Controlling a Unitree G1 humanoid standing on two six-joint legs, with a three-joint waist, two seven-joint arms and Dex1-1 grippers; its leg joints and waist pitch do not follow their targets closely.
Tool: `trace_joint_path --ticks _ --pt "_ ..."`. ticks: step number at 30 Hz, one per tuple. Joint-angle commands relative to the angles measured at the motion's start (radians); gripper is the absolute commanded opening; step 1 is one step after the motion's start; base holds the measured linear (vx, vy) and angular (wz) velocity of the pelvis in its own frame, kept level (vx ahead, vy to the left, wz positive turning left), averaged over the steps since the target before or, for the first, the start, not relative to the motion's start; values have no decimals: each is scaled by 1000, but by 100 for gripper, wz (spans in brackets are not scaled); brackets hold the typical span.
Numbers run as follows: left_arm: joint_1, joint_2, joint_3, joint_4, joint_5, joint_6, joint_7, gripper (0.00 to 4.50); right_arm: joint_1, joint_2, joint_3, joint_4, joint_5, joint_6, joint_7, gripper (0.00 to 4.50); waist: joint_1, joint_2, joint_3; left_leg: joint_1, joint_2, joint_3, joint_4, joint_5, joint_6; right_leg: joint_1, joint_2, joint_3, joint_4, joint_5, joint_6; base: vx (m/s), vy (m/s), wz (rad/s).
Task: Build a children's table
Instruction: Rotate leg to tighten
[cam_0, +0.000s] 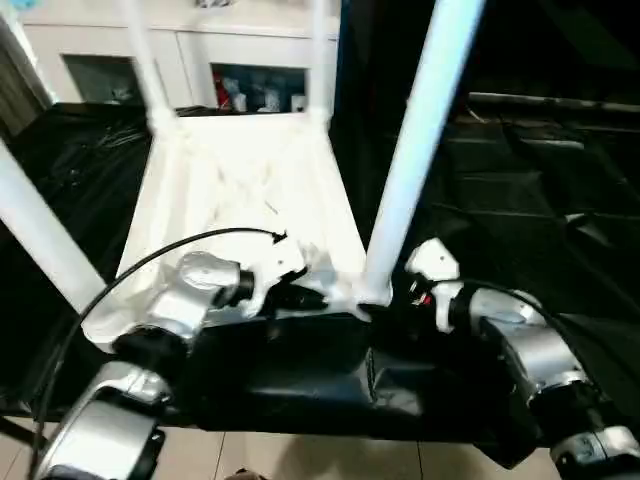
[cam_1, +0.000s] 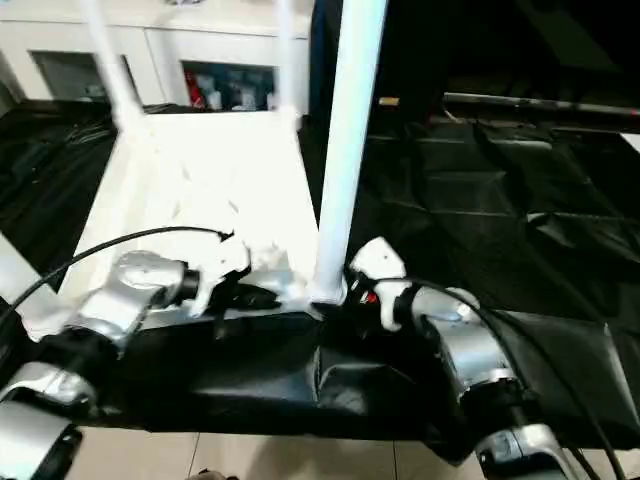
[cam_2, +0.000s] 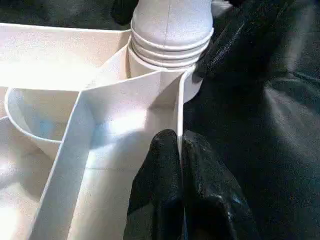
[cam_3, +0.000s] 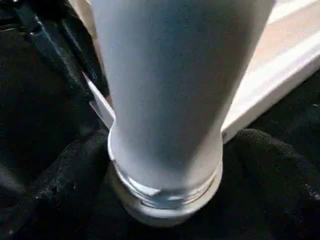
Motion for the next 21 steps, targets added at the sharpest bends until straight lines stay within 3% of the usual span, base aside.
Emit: trace_joint_path --ticks 1,4,6,8,15,21 --pt "20 -9 -20 -19 -34 11 -72 0 -6 -17 -15 -23 1 9 -12 428 0 -6 -60 23 70 -34 -65 -243 28 30 -76 43 -66 -196 -241 0 0 0" --pt "30 -4 -15 -31 -43 17 -76 0 4 -13 -10 -37 14 15 14 428 2 -9 -65 18 67 -32 -59 -197 44 33 -76 43 -58 -136 -249 0 0 0" --pt "35 1 -18 -38 -45 21 -80 0 9 -10 -11 -48 33 31 38 428 6 -11 -68 13 66 -30 -52 -143 72 35 -74 41 -49 -60 -262 0 0 0" --pt "39 4 -19 -44 -47 25 -81 0 10 -8 -16 -49 48 40 53 412 6 -10 -67 12 65 -29 -51 -138 84 34 -73 39 -48 -56 -265 0 0 0" --pt "43 6 -18 -57 -45 34 -80 0 10 -5 -19 -46 59 44 68 354 6 -8 -65 15 66 -31 -54 -179 57 32 -75 40 -55 -133 -253 0 0 0" --pt "45 9 -18 -62 -43 42 -85 0 15 -8 -12 -46 66 53 76 314 7 -7 -66 14 65 -31 -51 -165 60 33 -74 40 -52 -115 -253 0 0 0"
